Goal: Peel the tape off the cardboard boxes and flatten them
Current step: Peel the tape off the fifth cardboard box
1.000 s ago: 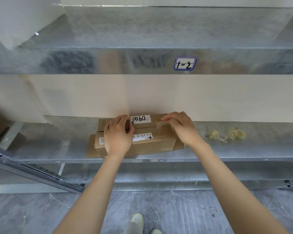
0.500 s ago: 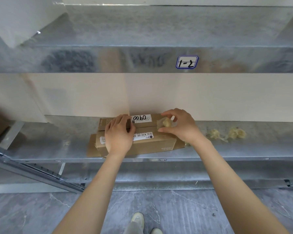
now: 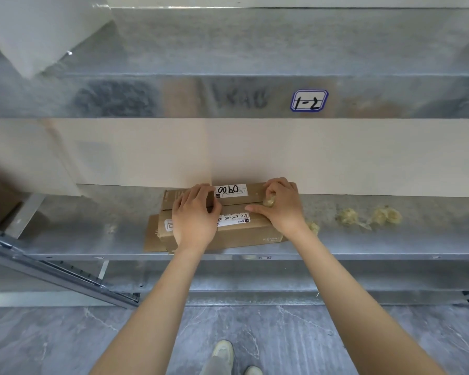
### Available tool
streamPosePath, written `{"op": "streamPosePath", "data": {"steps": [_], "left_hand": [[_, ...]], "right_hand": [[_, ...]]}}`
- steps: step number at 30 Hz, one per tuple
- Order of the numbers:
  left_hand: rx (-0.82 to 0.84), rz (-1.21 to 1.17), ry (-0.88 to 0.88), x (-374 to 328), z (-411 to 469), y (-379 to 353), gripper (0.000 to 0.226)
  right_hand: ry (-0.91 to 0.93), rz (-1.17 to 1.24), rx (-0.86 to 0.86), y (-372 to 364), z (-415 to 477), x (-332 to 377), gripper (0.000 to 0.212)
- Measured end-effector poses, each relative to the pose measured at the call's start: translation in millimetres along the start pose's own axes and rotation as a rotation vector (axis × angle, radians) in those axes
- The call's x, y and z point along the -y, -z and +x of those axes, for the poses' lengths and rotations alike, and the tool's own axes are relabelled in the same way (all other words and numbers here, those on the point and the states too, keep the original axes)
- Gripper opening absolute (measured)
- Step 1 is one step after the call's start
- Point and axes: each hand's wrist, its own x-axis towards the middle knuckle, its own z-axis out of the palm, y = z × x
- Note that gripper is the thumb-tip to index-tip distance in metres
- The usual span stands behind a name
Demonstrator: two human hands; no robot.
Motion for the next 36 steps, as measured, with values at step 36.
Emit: {"op": "streamPosePath", "data": {"steps": [36], "left_hand": [[0.000, 0.003, -0.003, -0.8, -0.8, 1.1, 0.017]], "right_hand": [[-0.313, 0.448, 0.014, 31.4, -10.1, -34.8, 0.033]]}}
